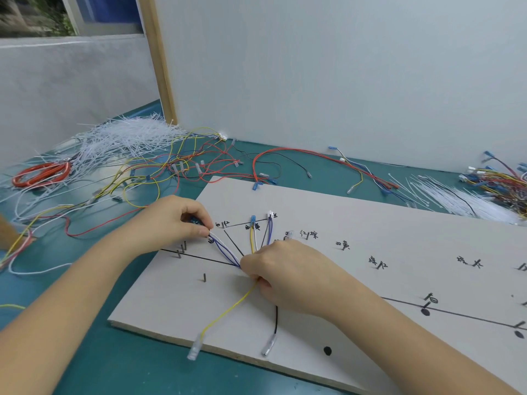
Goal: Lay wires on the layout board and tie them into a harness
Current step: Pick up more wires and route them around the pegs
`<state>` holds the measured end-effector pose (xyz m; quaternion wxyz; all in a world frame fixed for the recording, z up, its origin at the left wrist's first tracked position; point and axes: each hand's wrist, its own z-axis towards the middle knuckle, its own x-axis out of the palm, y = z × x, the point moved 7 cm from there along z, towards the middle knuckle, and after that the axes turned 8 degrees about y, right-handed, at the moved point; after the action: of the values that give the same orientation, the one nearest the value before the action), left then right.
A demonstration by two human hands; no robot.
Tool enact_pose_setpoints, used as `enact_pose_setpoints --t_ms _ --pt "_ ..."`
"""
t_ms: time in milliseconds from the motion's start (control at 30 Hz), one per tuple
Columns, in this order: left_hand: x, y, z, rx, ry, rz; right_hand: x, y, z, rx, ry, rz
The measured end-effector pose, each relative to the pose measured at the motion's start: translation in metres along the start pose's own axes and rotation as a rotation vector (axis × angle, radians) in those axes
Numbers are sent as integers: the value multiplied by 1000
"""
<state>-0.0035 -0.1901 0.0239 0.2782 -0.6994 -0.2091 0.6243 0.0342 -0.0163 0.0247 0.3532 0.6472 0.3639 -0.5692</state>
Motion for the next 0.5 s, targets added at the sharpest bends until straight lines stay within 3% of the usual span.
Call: enact_pose_setpoints --t_ms 133,333,500 --pt "4 10 2 -7 23 -275 1 1 0 0 -4 9" --pt "9 17 8 -25 19 -383 -1 1 -1 -11 -5 8" --pt "12 16 13 -54 2 -340 -2 0 -2 -9 -16 35"
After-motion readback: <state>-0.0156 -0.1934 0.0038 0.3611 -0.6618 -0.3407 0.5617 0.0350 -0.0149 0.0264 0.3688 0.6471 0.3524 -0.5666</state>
